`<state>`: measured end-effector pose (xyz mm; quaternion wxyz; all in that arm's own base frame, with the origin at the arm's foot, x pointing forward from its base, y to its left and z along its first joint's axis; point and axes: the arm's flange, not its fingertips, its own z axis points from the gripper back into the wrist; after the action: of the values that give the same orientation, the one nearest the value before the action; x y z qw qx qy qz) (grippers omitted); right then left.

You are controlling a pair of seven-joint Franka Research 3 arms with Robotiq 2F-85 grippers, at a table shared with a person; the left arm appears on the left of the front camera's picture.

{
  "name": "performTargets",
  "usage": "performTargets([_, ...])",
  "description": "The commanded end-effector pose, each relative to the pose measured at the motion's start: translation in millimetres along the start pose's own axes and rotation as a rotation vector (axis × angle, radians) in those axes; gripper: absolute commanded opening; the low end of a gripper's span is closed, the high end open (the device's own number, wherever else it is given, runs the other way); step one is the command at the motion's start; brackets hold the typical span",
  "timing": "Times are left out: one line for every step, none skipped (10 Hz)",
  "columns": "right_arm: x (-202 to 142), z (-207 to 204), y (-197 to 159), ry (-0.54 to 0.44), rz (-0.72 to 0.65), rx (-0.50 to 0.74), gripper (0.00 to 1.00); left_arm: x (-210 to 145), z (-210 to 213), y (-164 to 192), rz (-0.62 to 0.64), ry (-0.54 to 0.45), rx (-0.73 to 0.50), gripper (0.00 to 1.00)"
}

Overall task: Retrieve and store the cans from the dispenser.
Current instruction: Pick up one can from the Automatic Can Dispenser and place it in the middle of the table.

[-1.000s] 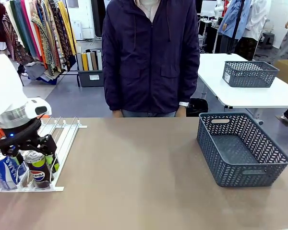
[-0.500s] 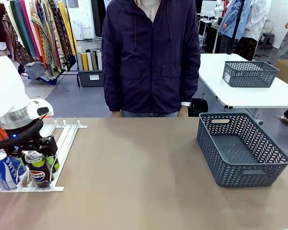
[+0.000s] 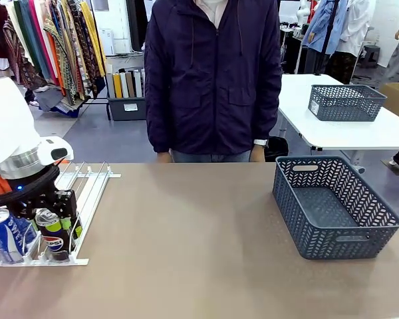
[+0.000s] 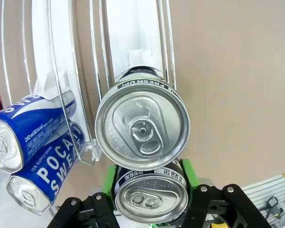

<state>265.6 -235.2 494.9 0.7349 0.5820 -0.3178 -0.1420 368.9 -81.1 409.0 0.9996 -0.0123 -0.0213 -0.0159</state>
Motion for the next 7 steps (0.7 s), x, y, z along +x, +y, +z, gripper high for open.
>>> performTargets([3, 1, 2, -0.01, 0.024, 0.016, 1.0, -10, -7, 6, 0.008, -0.018, 0.014, 0.0])
performTargets([3, 1, 2, -0.01, 0.024, 0.016, 1.0, -12, 5, 5, 0.007, -0.032, 0.026, 0.0])
performTargets([3, 1, 2, -0.01, 0.024, 0.016, 1.0, -19, 31, 6, -0.011, -0.052, 0.037, 0.0])
performTargets([3, 1, 2, -0.01, 0.024, 0.016, 1.0, -27, 68, 7, -0.006, -0.054, 0.068, 0.0])
performTargets([3, 1, 2, -0.01, 0.024, 0.016, 1.0, -36, 114, 11, -0.103, -0.07, -0.003, 0.0])
performTargets([3, 1, 2, -0.01, 0.024, 0.016, 1.0, -38, 149, 14, -0.057, -0.128, 0.025, 0.0])
performTargets([3, 1, 2, -0.01, 0.024, 0.016, 1.0, -42, 182, 16, -0.138, -0.142, -0.018, 0.0])
